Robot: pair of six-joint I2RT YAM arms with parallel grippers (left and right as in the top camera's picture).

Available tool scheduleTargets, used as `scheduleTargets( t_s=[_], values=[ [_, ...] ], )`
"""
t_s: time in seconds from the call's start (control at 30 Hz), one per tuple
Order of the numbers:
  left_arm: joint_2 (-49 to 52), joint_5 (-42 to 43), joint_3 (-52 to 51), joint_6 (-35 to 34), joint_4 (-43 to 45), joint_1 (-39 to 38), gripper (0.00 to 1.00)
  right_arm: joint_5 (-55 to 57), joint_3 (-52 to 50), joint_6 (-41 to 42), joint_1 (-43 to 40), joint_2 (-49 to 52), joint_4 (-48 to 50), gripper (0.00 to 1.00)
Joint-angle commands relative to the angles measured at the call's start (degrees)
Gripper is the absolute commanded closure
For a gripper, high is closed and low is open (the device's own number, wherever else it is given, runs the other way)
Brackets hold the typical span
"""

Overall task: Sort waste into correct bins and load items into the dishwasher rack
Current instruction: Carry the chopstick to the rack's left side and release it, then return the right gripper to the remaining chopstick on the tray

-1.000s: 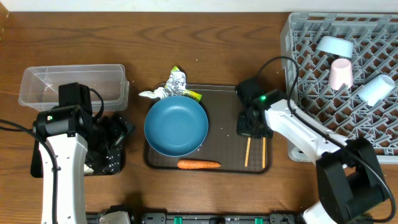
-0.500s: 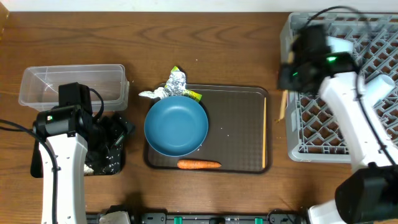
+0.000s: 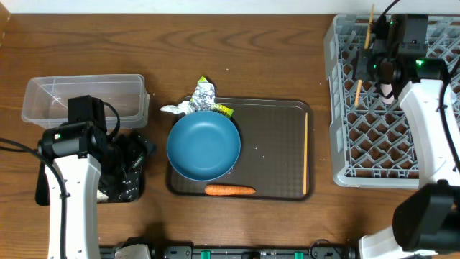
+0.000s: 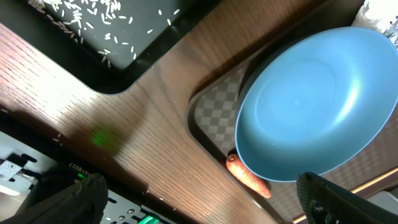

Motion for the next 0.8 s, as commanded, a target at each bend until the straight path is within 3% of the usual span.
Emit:
scheduleTargets(
  t_s=[0.0, 0.27, 0.47, 0.6, 0.77],
  values=[
    [0.0, -0.6, 0.6, 0.3, -0.2, 0.3, 0.00, 0.9, 1.0, -2.0, -0.8, 3.0, 0.9, 0.96],
    [0.0, -0.6, 0.6, 0.3, -0.2, 0.3, 0.00, 0.9, 1.0, -1.9, -0.8, 7.7, 2.1, 0.92],
    [0.0, -0.6, 0.6, 0.3, -0.2, 0.3, 0.00, 0.9, 1.1, -1.9, -0.8, 7.8, 1.8, 0.60],
    [0.0, -0.6, 0.6, 0.3, -0.2, 0.3, 0.00, 0.8, 1.2, -1.9, -0.8, 7.6, 0.3, 0.25],
    [0.0, -0.6, 0.6, 0.3, -0.2, 0.3, 0.00, -2.0, 3.1, 1.4, -0.8, 5.4, -4.1, 0.20]
  ],
)
